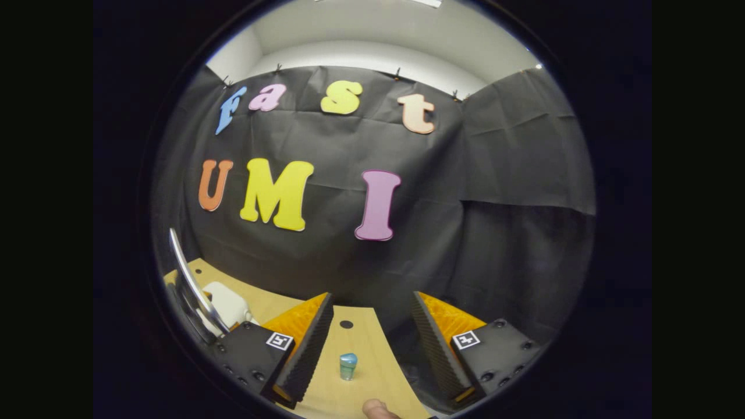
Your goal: First open the suitcase, pack the skin care products into it, and then close the suitcase.
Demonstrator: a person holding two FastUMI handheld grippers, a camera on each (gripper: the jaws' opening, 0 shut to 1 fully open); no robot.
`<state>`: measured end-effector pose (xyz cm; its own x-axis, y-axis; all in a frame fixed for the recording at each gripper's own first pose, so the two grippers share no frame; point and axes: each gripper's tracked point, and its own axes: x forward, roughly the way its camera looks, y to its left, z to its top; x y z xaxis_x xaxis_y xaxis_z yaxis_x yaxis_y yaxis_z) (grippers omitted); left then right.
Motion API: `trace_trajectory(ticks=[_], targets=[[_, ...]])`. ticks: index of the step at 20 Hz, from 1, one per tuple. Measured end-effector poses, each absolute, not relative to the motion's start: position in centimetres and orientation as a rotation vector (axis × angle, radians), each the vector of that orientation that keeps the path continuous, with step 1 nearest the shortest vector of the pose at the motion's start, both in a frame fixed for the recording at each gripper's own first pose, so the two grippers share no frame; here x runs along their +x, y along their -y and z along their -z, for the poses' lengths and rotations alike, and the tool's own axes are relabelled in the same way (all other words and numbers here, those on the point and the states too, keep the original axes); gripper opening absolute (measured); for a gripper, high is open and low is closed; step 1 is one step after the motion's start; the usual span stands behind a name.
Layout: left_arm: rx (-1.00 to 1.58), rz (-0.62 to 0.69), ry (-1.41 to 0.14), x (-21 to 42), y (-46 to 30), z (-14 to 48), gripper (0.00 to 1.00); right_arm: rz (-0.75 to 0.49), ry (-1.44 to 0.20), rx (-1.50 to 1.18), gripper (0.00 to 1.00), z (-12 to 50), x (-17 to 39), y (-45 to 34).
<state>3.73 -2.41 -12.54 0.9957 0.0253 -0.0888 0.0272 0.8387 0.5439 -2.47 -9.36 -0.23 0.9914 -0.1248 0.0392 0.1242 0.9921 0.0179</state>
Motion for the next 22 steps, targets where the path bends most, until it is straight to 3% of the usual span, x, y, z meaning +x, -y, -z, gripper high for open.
trace_trajectory(ticks=[7, 16, 17, 18, 22], targets=[[1.042, 0.012, -0.109, 6.6, 5.1, 19.0, 0.96, 0.162, 0.023, 0.068, 0.8, 1.9, -2.7, 13.5], [1.231, -0.087, -0.246, 8.5, 2.1, 23.1, 0.95, 0.179, -0.038, 0.046, 0.81, 4.5, -3.0, 16.3], [1.242, -0.098, -0.267, 8.8, 1.4, 23.2, 0.92, 0.17, -0.05, 0.053, 0.8, 4.8, -3.2, 16.2], [1.252, -0.111, -0.276, 9.1, 0.9, 23.2, 0.78, 0.163, -0.058, 0.06, 0.8, 5.1, -3.3, 16.0], [1.278, -0.087, -0.273, 9.4, 1.1, 23.2, 0.51, 0.155, -0.089, 0.028, 0.81, 6.2, -3.1, 14.4]])
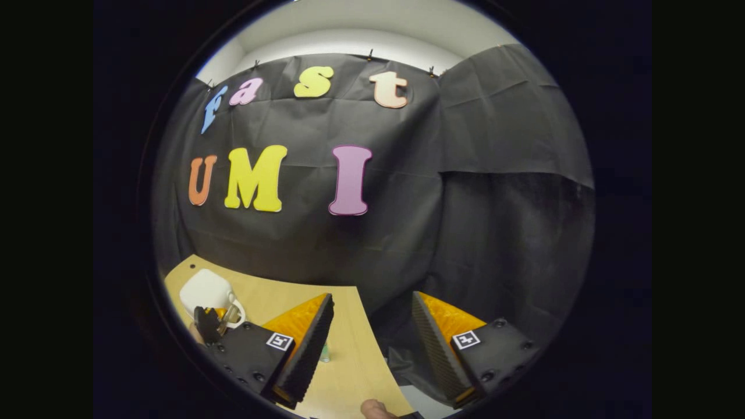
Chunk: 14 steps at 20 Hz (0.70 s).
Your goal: First open the suitcase, pack the skin care products into it, and then close the suitcase.
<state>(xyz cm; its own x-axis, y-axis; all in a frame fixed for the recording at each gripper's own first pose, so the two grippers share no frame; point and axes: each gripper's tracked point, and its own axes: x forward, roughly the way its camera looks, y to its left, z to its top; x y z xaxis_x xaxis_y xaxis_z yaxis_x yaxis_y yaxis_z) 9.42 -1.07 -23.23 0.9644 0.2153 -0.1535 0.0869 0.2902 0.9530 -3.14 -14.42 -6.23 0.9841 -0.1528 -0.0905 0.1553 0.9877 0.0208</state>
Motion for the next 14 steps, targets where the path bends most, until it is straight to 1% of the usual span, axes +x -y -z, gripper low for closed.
trace_trajectory(ticks=[1, 3, 4, 8, 11, 14], targets=[[1.276, -0.074, -0.273, 9.4, 1.2, 23.1, 0.44, 0.145, -0.097, 0.024, 0.81, 6.4, -3.3, 13.6], [1.272, -0.064, -0.283, 9.5, 1.2, 23.3, 0.25, 0.123, -0.073, 0.013, 0.8, 5.3, -3.6, 12.4], [1.29, -0.056, -0.282, 9.4, 1.1, 22.8, 0.13, 0.119, -0.067, -0.001, 0.8, 5.1, -3.4, 12.1], [1.261, -0.044, -0.258, 9.2, 0.6, 21.1, 0.04, 0.139, -0.05, 0.005, 0.81, 4.6, -3.2, 11.6], [1.203, -0.037, -0.252, 8.9, -0.3, 18.7, 0.03, 0.17, -0.05, 0.009, 0.8, 4.4, -2.5, 11.1], [1.122, -0.016, -0.259, 8.4, -1.6, 15.6, 0.03, 0.174, -0.06, 0.033, 0.8, 4.1, -1.9, 9.7]])
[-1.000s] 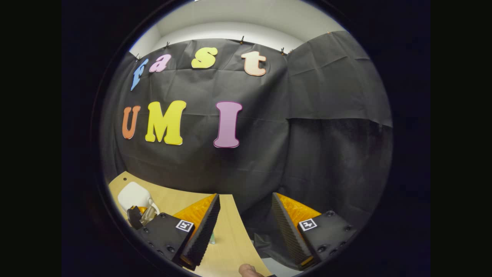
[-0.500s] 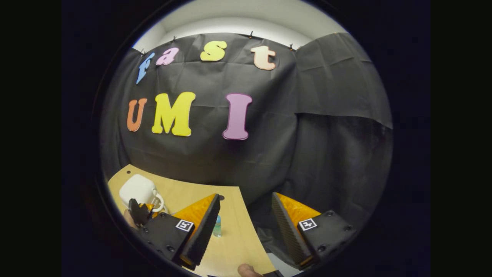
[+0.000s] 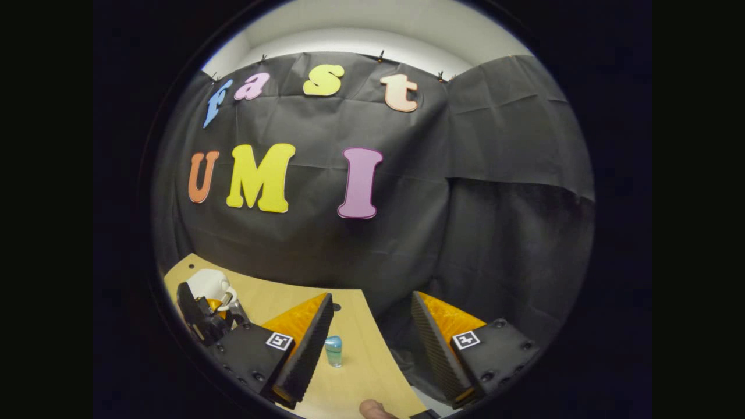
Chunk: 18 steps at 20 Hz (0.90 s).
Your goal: First open the suitcase, pack the skin care products into it, and then close the suitcase.
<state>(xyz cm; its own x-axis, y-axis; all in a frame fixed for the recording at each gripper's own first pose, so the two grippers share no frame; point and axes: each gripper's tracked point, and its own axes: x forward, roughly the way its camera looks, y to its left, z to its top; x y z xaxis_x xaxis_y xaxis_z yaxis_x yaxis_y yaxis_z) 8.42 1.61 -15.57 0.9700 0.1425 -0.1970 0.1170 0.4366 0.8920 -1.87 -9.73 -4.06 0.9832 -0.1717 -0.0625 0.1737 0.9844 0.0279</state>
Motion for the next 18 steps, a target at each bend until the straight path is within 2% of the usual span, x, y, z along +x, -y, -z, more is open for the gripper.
trace_trajectory(ticks=[6, 9, 18], targets=[[0.96, -0.041, -0.257, 7.9, -8.3, 8.5, 0.03, 0.167, -0.069, 0.018, 0.8, 4.1, -0.7, 5.9], [0.892, -0.107, -0.26, 7.4, -14.0, 5.7, 0.03, 0.145, -0.059, 0.011, 0.8, 3.4, -0.1, 3.3], [0.851, -0.241, -0.361, 6.1, -30.4, 6.2, 0.03, 0.101, -0.12, 0.012, 0.8, 4.6, 0.9, -4.5]])
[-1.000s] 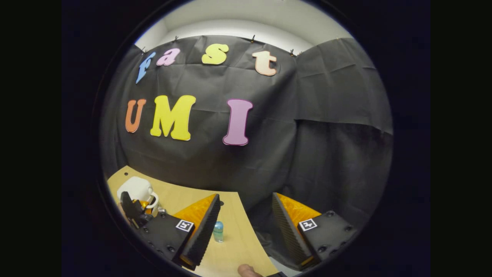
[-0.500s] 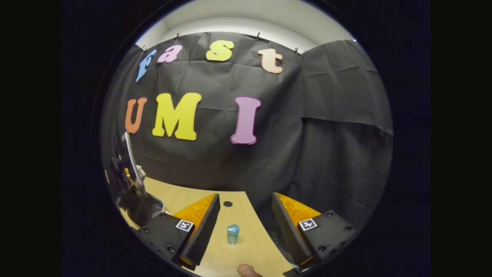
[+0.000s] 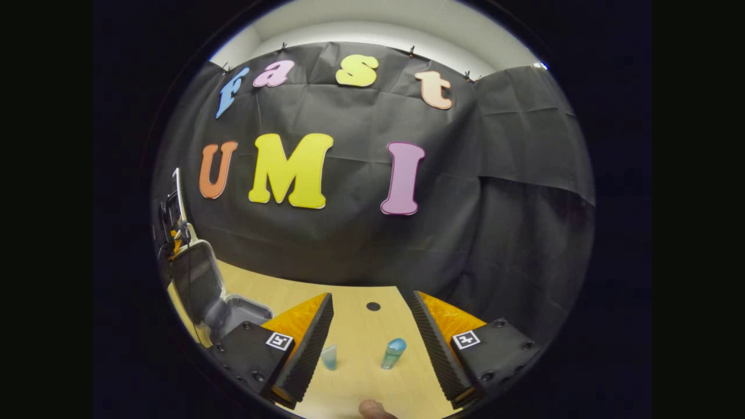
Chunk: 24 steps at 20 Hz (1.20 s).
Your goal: First open the suitcase, pack the skin care products into it, and then close the suitcase.
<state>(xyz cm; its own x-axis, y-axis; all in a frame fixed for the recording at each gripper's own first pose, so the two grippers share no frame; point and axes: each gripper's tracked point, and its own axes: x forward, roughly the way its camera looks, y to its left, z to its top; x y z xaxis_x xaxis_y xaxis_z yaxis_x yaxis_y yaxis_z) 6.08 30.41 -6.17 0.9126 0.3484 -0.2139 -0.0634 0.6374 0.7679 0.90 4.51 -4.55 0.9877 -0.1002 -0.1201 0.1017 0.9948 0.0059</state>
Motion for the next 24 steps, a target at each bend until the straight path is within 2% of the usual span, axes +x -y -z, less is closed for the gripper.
trace_trajectory(ticks=[4, 10, 15, 19, 23, 24], targets=[[0.895, -0.281, -0.46, 4.9, -35.8, 9.6, 0.03, 0.124, -0.178, 0.03, 0.81, 6.0, 0.4, -6.2], [0.868, -0.267, -0.583, 4.8, -41.6, 15.3, 0.03, 0.177, -0.207, 0.047, 0.81, 7.4, -1.6, -6.9], [0.774, -0.215, -0.723, 4.7, -44.9, 20.3, 0.03, 0.197, -0.236, 0.042, 0.81, 8.6, -3.1, -7.4], [0.647, -0.167, -0.775, 4.2, -46.2, 24.5, 0.03, 0.208, -0.261, 0.01, 0.81, 9.4, -4.2, -7.3], [0.546, -0.099, -0.801, 3.8, -46.9, 26.4, 0.06, 0.225, -0.273, 0.015, 0.81, 9.5, -4.5, -6.9], [0.542, -0.084, -0.796, 4.2, -47.2, 26.6, 0.1, 0.23, -0.27, 0.007, 0.81, 9.5, -4.5, -6.8]])
